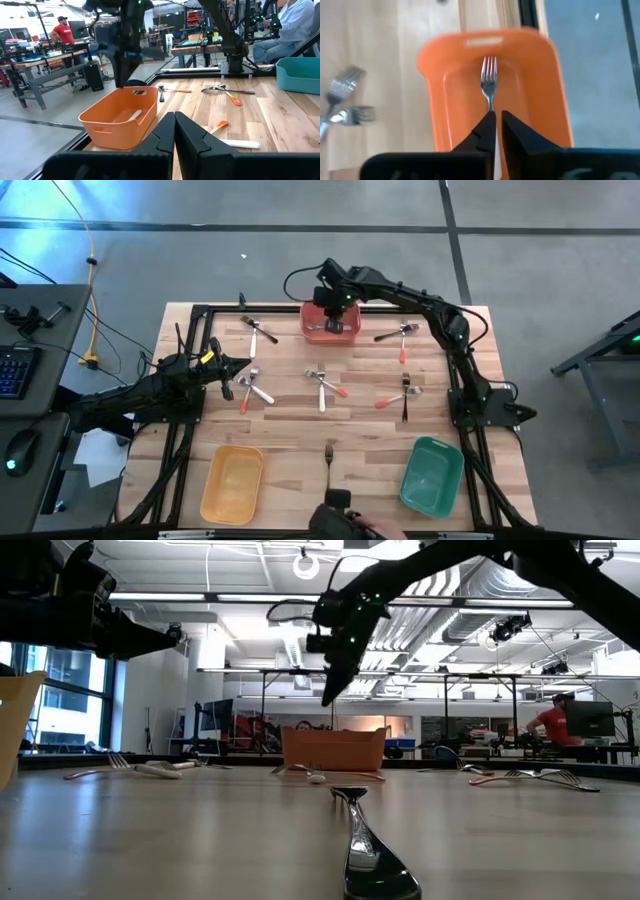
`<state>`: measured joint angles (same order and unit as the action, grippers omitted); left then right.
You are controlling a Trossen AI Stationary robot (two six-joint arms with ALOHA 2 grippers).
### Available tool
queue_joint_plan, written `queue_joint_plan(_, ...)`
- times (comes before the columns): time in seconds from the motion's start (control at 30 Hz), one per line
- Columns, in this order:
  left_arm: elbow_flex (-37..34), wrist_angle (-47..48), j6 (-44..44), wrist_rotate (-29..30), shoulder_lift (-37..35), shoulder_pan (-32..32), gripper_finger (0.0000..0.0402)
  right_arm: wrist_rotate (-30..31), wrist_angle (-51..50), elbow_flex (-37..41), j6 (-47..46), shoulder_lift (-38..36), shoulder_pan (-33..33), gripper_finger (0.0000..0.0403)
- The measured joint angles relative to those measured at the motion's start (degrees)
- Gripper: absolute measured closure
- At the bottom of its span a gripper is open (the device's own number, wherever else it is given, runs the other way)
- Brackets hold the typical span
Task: Sort silverware by color (type)
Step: Put the top right black fork into the yellow bin
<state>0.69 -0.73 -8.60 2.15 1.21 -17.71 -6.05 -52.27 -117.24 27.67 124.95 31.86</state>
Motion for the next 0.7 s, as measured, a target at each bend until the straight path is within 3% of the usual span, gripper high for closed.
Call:
queue_joint_plan(0.2,0.0,0.0,0.0,0.0,0.0,0.0,0.0401,-6.8,12.1,9.9,-2.8,-6.7,-0.4,0.0399)
queue_joint_plan(0.47,0.0,0.0,0.0,0.0,0.0,0.0,0.0401,-13.5,44.1,40.5,-13.8,-20.5,-2.4,0.0402)
queue_joint_plan(0.57,0.0,-0.1,0.0,0.0,0.0,0.0,0.0401,-13.6,53.0,51.2,-18.5,-27.4,-3.2,0.0402)
queue_joint_plan(0.7,0.0,-0.1,0.0,0.0,0.0,0.0,0.0401,-7.9,53.3,61.2,-22.8,-37.6,-3.0,0.0402)
